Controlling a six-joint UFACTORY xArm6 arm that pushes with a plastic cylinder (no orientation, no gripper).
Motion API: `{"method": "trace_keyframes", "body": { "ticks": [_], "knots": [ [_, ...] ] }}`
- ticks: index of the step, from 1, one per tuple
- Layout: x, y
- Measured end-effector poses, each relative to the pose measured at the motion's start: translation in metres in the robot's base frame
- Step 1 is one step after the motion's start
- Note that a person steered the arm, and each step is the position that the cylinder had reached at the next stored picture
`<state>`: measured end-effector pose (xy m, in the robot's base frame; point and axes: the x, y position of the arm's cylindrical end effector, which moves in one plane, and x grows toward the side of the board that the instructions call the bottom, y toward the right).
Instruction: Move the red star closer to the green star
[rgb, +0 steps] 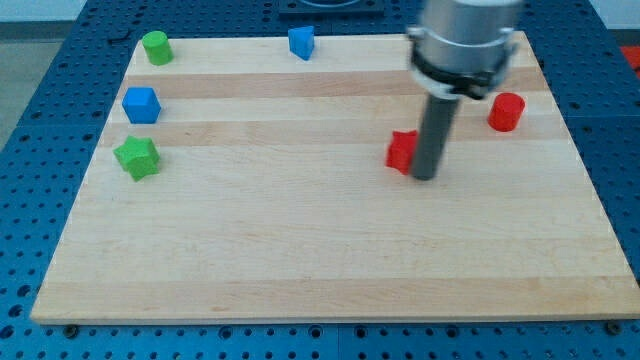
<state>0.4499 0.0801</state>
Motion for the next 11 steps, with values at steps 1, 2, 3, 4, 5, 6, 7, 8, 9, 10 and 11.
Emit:
{"method": "trace_keyframes", "body": {
  "ticks": [1, 2, 3, 4, 5, 6, 7, 8, 9, 10, 11],
  "knots": [
    [-0.008, -0.051],
    [0.011, -0.041],
    [0.018, -0.019],
    [0.009, -0.004],
    [-0.012, 0.007],
    [-0.039, 0.008],
    [-0.051, -0.023],
    [-0.051, -0.102],
    [-0.049, -0.183],
    [-0.049, -0.205],
    [-0.044, -0.189]
  ]
}}
